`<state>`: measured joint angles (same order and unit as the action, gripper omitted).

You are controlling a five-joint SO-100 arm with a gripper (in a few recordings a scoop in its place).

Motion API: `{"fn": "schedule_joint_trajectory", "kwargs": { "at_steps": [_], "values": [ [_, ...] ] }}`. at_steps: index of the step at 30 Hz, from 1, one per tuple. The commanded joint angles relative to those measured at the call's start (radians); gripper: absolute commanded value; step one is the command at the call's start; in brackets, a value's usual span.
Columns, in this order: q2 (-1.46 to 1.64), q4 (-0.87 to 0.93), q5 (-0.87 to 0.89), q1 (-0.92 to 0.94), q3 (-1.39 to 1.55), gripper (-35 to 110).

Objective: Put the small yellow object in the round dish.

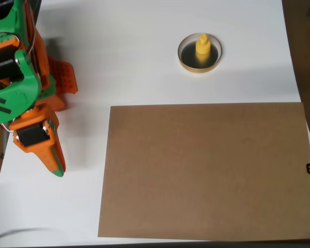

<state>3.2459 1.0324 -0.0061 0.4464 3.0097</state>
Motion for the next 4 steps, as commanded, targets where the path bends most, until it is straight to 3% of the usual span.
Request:
{"fn": "schedule_joint_trajectory", "kwargs": {
  "at_steps": [1, 4],
  "values": [
    [0.02, 0.009, 0.0, 0.02, -0.057, 0],
    [0.02, 0.009, 0.0, 0.02, -0.057, 0]
  ]
}}
